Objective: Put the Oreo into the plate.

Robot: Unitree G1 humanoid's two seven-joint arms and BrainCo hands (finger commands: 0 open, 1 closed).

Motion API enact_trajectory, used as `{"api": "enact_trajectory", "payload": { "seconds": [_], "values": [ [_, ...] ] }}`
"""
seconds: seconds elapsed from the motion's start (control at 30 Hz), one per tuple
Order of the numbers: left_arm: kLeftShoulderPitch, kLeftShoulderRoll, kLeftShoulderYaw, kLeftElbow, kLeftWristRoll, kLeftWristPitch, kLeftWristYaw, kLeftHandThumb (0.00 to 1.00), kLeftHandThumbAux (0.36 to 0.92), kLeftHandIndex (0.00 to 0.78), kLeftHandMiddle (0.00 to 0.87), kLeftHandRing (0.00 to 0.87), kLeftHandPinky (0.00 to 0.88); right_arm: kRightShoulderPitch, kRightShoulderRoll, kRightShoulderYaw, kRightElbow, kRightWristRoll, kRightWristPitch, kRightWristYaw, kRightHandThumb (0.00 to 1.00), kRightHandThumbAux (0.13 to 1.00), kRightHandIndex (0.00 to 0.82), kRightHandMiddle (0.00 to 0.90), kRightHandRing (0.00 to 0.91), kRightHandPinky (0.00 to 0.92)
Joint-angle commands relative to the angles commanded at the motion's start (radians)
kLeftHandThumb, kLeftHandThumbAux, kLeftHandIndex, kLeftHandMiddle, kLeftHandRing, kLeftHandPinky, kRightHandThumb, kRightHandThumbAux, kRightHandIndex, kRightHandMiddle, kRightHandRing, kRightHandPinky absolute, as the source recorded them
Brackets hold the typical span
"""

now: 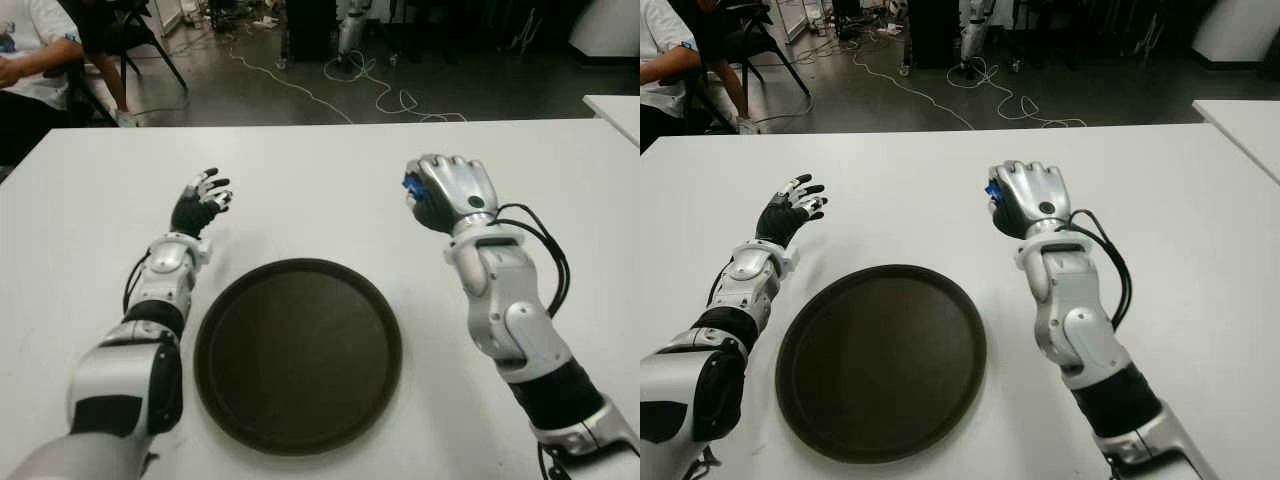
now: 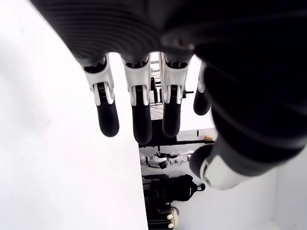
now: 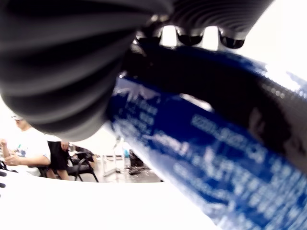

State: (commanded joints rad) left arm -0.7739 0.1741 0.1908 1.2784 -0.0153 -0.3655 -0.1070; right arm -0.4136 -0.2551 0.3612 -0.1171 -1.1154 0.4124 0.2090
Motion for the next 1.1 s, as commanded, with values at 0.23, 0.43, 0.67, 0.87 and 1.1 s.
{"api": "enact_trajectory", "payload": {
  "seconds": [0.23, 0.43, 0.67, 0.87, 1.1],
  "values": [
    [-0.001, -0.001, 0.002, 0.000, -0.003, 0.001, -0.003, 0.013, 0.735, 0.125, 0.214, 0.213, 0.231, -0.022, 0.015, 0.012, 0.026, -0.001, -0.011, -0.007, 0.692, 0.734, 0.429, 0.626, 0.643, 0.635],
    [-0.001, -0.002, 0.001, 0.000, -0.002, -0.001, -0.003, 0.018, 0.721, 0.126, 0.213, 0.213, 0.225, -0.031, 0.021, 0.020, 0.042, -0.003, -0.014, -0.006, 0.690, 0.735, 0.428, 0.612, 0.633, 0.633],
    [-0.001, -0.003, -0.001, 0.000, 0.000, 0.002, -0.001, 0.013, 0.728, 0.121, 0.207, 0.208, 0.221, -0.040, 0.041, 0.039, 0.080, 0.012, -0.031, -0.022, 0.692, 0.734, 0.429, 0.640, 0.659, 0.645],
    [-0.002, -0.006, 0.001, 0.001, -0.003, 0.003, -0.004, 0.015, 0.738, 0.127, 0.210, 0.209, 0.224, -0.048, 0.060, 0.060, 0.143, 0.023, -0.049, -0.046, 0.690, 0.736, 0.427, 0.612, 0.632, 0.629],
    [-0.003, -0.008, 0.000, 0.000, -0.003, 0.003, -0.005, 0.003, 0.737, 0.119, 0.206, 0.206, 0.216, -0.030, 0.082, 0.118, 0.149, 0.013, -0.072, -0.061, 0.691, 0.733, 0.430, 0.629, 0.647, 0.647]
  ]
}}
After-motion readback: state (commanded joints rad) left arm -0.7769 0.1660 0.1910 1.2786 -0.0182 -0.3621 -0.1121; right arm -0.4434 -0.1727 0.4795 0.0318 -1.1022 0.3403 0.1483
